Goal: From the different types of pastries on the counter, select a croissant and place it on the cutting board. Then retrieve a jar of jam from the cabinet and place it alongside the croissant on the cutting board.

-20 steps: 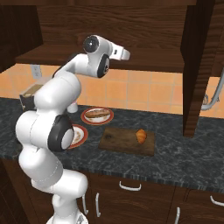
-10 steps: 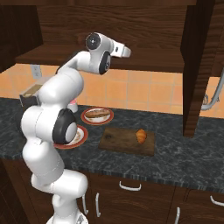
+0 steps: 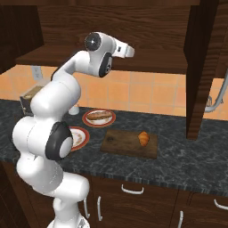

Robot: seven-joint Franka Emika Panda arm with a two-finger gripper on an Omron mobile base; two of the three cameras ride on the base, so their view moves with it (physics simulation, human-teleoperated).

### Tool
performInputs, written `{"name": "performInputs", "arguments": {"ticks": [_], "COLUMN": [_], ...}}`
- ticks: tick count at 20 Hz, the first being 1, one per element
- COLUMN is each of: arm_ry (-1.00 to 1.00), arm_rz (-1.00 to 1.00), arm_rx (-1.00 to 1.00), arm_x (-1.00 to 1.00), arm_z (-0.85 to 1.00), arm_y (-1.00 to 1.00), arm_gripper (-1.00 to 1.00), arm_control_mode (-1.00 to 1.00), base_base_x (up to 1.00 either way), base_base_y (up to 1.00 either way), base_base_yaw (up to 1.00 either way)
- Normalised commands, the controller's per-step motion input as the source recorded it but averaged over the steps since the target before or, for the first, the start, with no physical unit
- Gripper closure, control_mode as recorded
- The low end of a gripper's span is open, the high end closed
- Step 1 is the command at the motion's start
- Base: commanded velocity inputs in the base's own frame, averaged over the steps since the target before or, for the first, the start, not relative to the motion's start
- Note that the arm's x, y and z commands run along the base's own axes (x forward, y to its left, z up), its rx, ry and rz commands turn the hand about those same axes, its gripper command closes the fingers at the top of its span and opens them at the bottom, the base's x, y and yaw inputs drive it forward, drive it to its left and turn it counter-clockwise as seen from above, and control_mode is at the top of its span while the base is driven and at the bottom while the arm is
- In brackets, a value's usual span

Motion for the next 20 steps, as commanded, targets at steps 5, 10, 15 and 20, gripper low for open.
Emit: {"name": "performInputs", "arguments": {"ticks": [5, 10, 15, 20], "arm_ry": [-0.12, -0.11, -0.03, 0.01], "arm_rz": [-0.22, -0.47, -0.41, -0.39], "arm_rx": [-0.02, -0.01, -0.01, 0.02], "arm_x": [-1.0, -1.0, -1.0, -1.0], "arm_z": [-0.03, 0.13, 0.2, -0.19], "arm_y": [0.18, 0.2, 0.49, 0.82], "arm_gripper": [1.0, 1.0, 1.0, 1.0], "arm_control_mode": [-1.0, -1.0, -1.0, -1.0], "base_base_x": [0.0, 0.0, 0.0, 0.0], "base_base_y": [0.0, 0.0, 0.0, 0.0], "base_base_yaw": [0.0, 0.0, 0.0, 0.0]}}
